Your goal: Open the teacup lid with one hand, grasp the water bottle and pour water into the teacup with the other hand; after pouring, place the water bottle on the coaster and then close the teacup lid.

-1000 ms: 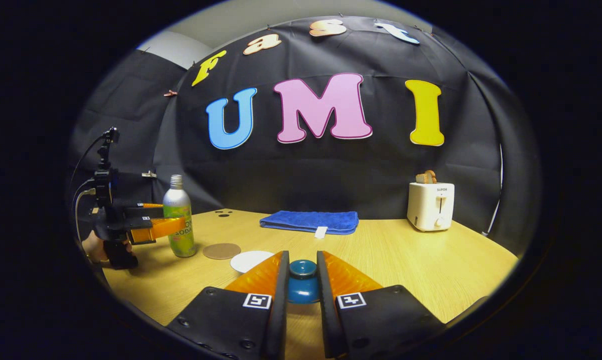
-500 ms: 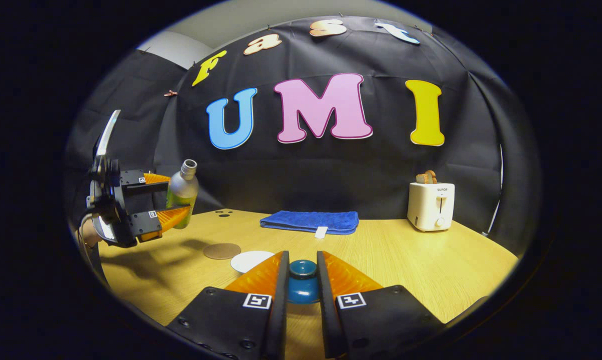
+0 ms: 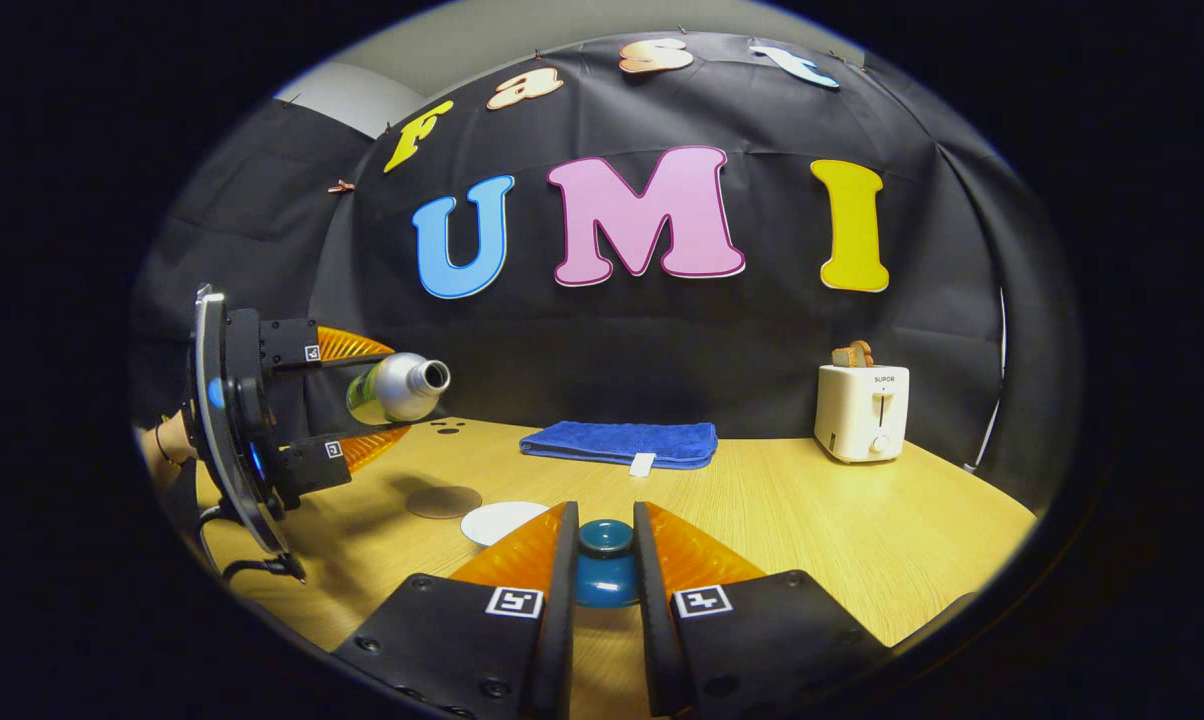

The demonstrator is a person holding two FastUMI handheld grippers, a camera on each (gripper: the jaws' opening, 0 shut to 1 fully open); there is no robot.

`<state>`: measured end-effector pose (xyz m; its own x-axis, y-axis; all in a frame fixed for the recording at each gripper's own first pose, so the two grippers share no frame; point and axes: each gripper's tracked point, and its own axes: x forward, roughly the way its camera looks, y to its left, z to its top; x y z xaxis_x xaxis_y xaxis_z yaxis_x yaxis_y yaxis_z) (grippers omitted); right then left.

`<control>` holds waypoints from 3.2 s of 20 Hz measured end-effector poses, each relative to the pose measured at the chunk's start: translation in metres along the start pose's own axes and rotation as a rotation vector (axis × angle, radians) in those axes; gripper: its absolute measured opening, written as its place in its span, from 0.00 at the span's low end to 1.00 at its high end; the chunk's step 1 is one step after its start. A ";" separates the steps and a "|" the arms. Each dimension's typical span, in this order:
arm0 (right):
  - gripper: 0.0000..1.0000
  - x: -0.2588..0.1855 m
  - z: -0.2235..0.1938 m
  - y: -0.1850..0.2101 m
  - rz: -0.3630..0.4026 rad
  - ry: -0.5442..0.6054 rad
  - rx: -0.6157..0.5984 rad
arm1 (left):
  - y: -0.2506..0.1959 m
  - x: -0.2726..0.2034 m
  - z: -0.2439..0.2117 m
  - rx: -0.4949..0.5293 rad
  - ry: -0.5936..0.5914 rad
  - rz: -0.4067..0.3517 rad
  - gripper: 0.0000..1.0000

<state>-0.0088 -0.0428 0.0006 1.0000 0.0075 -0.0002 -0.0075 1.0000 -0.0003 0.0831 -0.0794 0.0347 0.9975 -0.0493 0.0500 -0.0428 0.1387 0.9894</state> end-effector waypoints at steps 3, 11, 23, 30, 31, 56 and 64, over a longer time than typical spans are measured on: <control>0.33 0.000 0.000 0.000 0.000 0.000 0.000 | -0.006 0.003 0.005 0.096 -0.007 -0.031 0.80; 0.33 0.000 0.000 0.000 0.000 0.000 0.000 | -0.034 -0.001 0.016 0.244 -0.031 -0.074 0.80; 0.33 0.000 -0.001 -0.001 -0.004 0.000 -0.001 | -0.049 -0.014 0.018 0.415 -0.041 -0.106 0.81; 0.33 0.001 -0.001 -0.001 -0.004 -0.001 0.000 | -0.048 -0.014 0.017 0.503 -0.058 -0.106 0.81; 0.33 0.001 -0.001 -0.001 -0.004 -0.001 -0.001 | -0.048 -0.015 0.016 0.517 -0.059 -0.105 0.81; 0.33 0.002 -0.001 -0.001 -0.004 -0.002 -0.001 | -0.006 0.001 0.026 0.829 -0.092 -0.107 0.81; 0.33 0.002 -0.002 0.000 -0.005 -0.002 0.000 | -0.003 0.007 0.034 0.936 -0.132 -0.126 0.81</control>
<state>-0.0067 -0.0429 -0.0012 1.0000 0.0024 0.0021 -0.0024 1.0000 -0.0006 0.0878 -0.1140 0.0364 0.9859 -0.1292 -0.1066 -0.0196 -0.7208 0.6929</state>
